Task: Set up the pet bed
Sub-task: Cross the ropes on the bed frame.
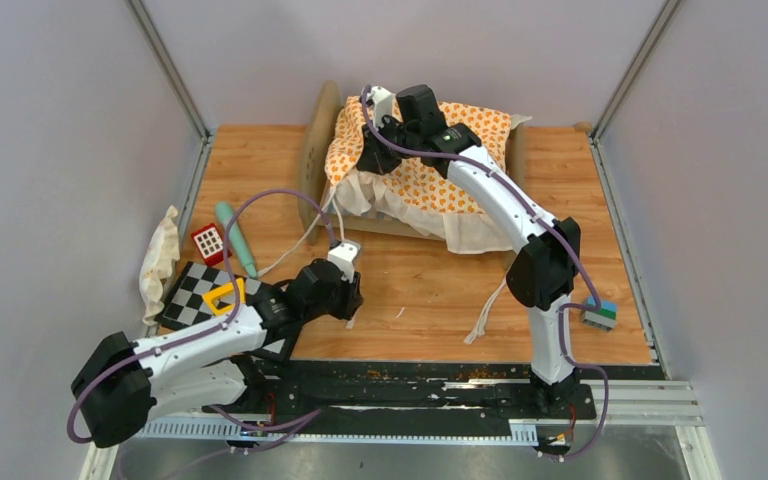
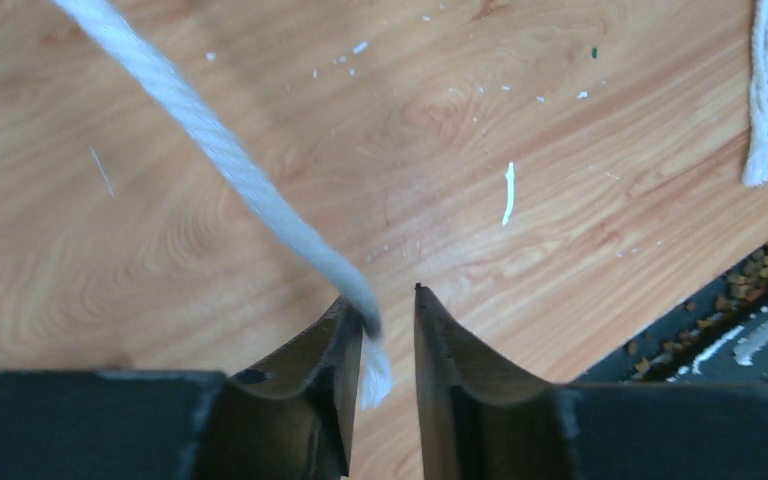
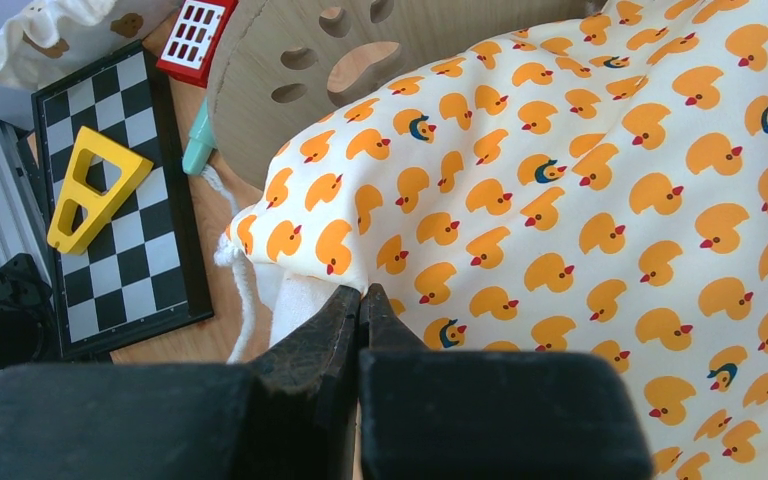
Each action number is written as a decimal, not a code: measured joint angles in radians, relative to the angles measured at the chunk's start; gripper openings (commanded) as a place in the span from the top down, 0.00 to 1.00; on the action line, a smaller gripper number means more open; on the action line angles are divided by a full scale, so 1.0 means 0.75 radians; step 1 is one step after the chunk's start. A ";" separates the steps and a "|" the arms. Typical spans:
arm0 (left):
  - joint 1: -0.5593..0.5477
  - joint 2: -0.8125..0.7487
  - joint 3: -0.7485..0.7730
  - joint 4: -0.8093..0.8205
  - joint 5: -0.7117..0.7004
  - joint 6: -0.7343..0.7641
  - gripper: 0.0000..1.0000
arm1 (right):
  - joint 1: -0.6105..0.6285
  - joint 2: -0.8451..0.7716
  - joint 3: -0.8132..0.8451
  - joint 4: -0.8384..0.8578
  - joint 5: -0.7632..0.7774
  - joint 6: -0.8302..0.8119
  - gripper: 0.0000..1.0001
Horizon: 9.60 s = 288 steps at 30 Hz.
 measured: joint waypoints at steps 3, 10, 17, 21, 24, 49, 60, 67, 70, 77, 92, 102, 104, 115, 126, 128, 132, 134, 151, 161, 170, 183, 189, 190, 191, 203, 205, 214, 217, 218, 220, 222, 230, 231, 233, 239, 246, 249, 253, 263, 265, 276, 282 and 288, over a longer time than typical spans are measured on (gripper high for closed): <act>0.000 -0.050 0.009 -0.095 0.016 -0.014 0.37 | 0.000 0.000 0.000 0.000 0.007 -0.002 1.00; -0.001 -0.194 0.232 -0.380 -0.192 -0.005 0.11 | 0.000 0.000 0.000 -0.003 0.028 -0.013 1.00; 0.039 -0.288 0.522 -0.551 -0.585 0.072 0.11 | 0.000 -0.001 0.000 -0.003 0.047 -0.022 1.00; 0.110 -0.267 0.563 -0.590 -0.728 0.097 0.16 | -0.001 -0.001 0.000 -0.003 0.053 -0.021 1.00; 0.137 -0.250 0.530 -0.580 -0.792 0.113 0.18 | -0.002 -0.006 -0.001 -0.002 0.057 -0.020 1.00; 0.214 0.092 0.219 -0.009 -0.846 0.387 0.16 | -0.018 -0.043 -0.011 0.001 0.049 -0.021 1.00; 0.385 0.300 0.193 0.183 -0.878 0.395 0.26 | -0.018 -0.043 -0.011 0.001 0.035 -0.021 1.00; 0.410 0.368 0.192 0.258 -0.771 0.395 0.31 | -0.018 -0.043 -0.011 -0.001 0.028 -0.021 1.00; 0.431 0.391 0.193 0.294 -0.709 0.394 0.33 | -0.018 -0.043 -0.011 -0.002 0.025 -0.021 1.00; 0.488 0.474 0.197 0.301 -0.575 0.361 0.36 | -0.018 -0.043 -0.011 -0.003 0.025 -0.021 1.00; 0.490 0.066 -0.001 0.308 -0.328 0.270 0.36 | -0.018 -0.043 -0.011 -0.003 0.011 -0.028 1.00; 0.490 -0.099 -0.039 0.421 -0.113 0.286 0.28 | -0.027 -0.157 -0.066 0.004 0.001 -0.042 1.00; 0.490 -0.069 -0.039 0.440 -0.082 0.286 0.26 | -0.038 -0.182 -0.066 0.004 0.003 -0.041 1.00; 0.490 0.133 0.004 0.472 0.032 0.341 0.24 | -0.216 -0.262 -0.201 0.082 -0.054 0.048 1.00; 0.446 0.363 0.089 0.593 0.273 0.362 0.28 | -0.269 -0.262 -0.234 0.119 -0.128 0.105 1.00; 0.426 0.363 0.089 0.623 0.288 0.373 0.31 | -0.268 -0.263 -0.240 0.122 -0.139 0.107 1.00; 0.404 0.363 0.089 0.689 0.302 0.387 0.37 | -0.268 -0.263 -0.253 0.129 -0.160 0.119 1.00; 0.402 0.363 0.090 0.715 0.307 0.399 0.37 | -0.269 -0.263 -0.255 0.129 -0.169 0.126 1.00; 0.396 0.448 0.195 0.793 0.403 0.534 0.52 | -0.270 -0.263 -0.255 0.130 -0.205 0.140 1.00; 0.397 0.506 0.267 0.789 0.419 0.551 0.74 | -0.270 -0.263 -0.255 0.130 -0.216 0.140 1.00; 0.397 0.524 0.293 0.758 0.420 0.555 1.00 | -0.270 -0.263 -0.255 0.129 -0.219 0.140 1.00; 0.397 0.322 0.292 0.588 0.408 0.555 1.00 | -0.270 -0.263 -0.255 0.129 -0.219 0.140 1.00; 0.396 0.209 0.300 0.429 0.519 0.550 1.00 | -0.270 -0.263 -0.255 0.129 -0.219 0.140 1.00; 0.396 0.209 0.308 0.394 0.555 0.547 1.00 | -0.270 -0.263 -0.255 0.129 -0.219 0.140 1.00; 0.394 0.209 0.319 0.360 0.586 0.544 1.00 | -0.270 -0.263 -0.255 0.129 -0.219 0.140 1.00; 0.273 0.278 0.577 0.274 0.996 0.397 0.83 | -0.270 -0.261 -0.252 0.128 -0.218 0.150 1.00; 0.267 0.340 0.627 0.286 1.004 0.401 0.69 | -0.270 -0.261 -0.252 0.127 -0.218 0.150 1.00; 0.266 0.551 0.648 0.183 0.666 0.526 0.21 | -0.270 -0.261 -0.252 0.124 -0.218 0.150 1.00; 0.267 0.546 0.600 0.185 0.574 0.549 0.19 | -0.270 -0.260 -0.252 0.123 -0.218 0.150 1.00; 0.267 0.542 0.587 0.185 0.553 0.557 0.18 | -0.270 -0.260 -0.252 0.123 -0.218 0.150 1.00; 0.267 0.523 0.565 0.185 0.526 0.572 0.19 | -0.270 -0.260 -0.252 0.123 -0.218 0.150 1.00; 0.267 0.479 0.532 0.187 0.502 0.585 0.20 | -0.270 -0.260 -0.252 0.123 -0.218 0.150 1.00; 0.348 0.211 0.385 0.253 0.437 0.589 0.33 | -0.270 -0.259 -0.252 0.123 -0.219 0.150 1.00; 0.378 0.201 0.376 0.271 0.439 0.588 0.35 | -0.270 -0.259 -0.252 0.123 -0.219 0.150 1.00; 0.438 0.200 0.364 0.311 0.458 0.584 0.39 | -0.270 -0.259 -0.252 0.123 -0.219 0.150 1.00; 0.516 0.321 0.366 0.438 0.631 0.585 0.42 | -0.270 -0.259 -0.252 0.123 -0.227 0.150 1.00; 0.516 0.452 0.388 0.490 0.767 0.616 0.42 | -0.270 -0.259 -0.252 0.123 -0.229 0.150 1.00; 0.516 0.480 0.416 0.504 0.765 0.636 0.44 | -0.270 -0.259 -0.252 0.123 -0.229 0.150 1.00; 0.516 0.510 0.435 0.531 0.750 0.649 0.46 | -0.270 -0.259 -0.252 0.123 -0.229 0.150 1.00; 0.516 0.580 0.443 0.606 0.668 0.638 0.46 | -0.270 -0.259 -0.245 0.119 -0.229 0.149 1.00; 0.516 0.590 0.443 0.634 0.661 0.624 0.46 | -0.270 -0.259 -0.245 0.119 -0.229 0.149 1.00; 0.516 0.682 0.457 0.760 0.642 0.497 0.52 | -0.270 -0.259 -0.245 0.119 -0.229 0.149 1.00; 0.516 0.750 0.505 0.773 0.637 0.401 0.89 | -0.270 -0.259 -0.245 0.119 -0.229 0.149 1.00; 0.516 0.750 0.549 0.722 0.620 0.368 1.00 | -0.270 -0.259 -0.245 0.119 -0.225 0.148 1.00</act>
